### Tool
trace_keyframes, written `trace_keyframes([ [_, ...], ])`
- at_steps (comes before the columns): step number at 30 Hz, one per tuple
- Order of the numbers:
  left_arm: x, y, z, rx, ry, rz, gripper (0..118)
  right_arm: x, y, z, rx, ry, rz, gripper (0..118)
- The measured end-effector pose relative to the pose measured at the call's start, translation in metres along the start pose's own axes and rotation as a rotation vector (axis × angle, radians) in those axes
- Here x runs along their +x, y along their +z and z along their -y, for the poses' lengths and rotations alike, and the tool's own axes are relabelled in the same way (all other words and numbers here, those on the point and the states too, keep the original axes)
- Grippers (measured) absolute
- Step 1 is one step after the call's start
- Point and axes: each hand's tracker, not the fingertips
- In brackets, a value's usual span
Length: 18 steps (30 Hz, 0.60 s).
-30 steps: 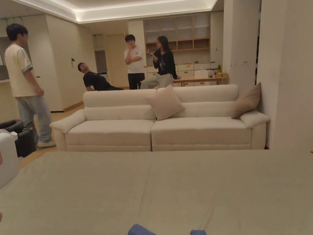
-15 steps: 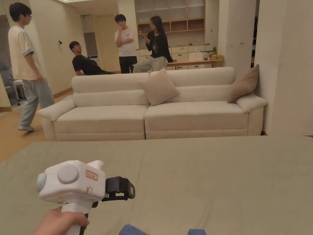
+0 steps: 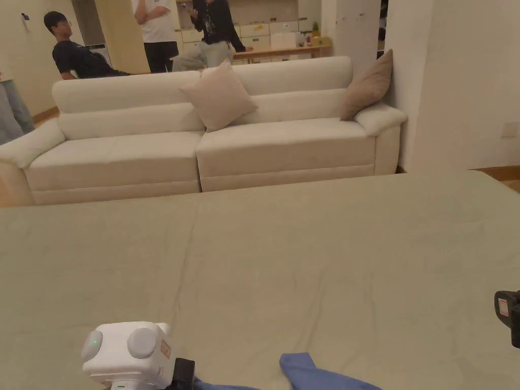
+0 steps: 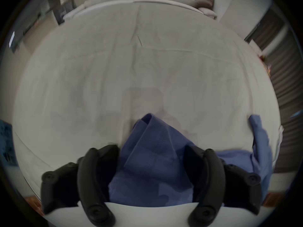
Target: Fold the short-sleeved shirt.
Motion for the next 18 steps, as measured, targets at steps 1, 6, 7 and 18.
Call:
trace_keyframes([
  [1, 0.003, 0.005, 0.002, -0.011, -0.019, 0.014, 39, 0.001, -0.002, 0.003, -0.006, -0.004, 0.004, 1],
  [6, 0.007, 0.033, 0.023, 0.04, 0.023, 0.059, 3, 0.008, 0.0, 0.014, -0.036, -0.076, -0.052, 1],
  [7, 0.005, 0.041, 0.028, 0.066, 0.054, 0.098, 3, 0.01, 0.0, 0.017, -0.044, -0.083, -0.059, 1],
  [18, -0.003, 0.172, 0.091, 0.371, 0.218, 0.355, 3, 0.039, -0.042, 0.049, -0.175, -0.049, -0.187, 59],
])
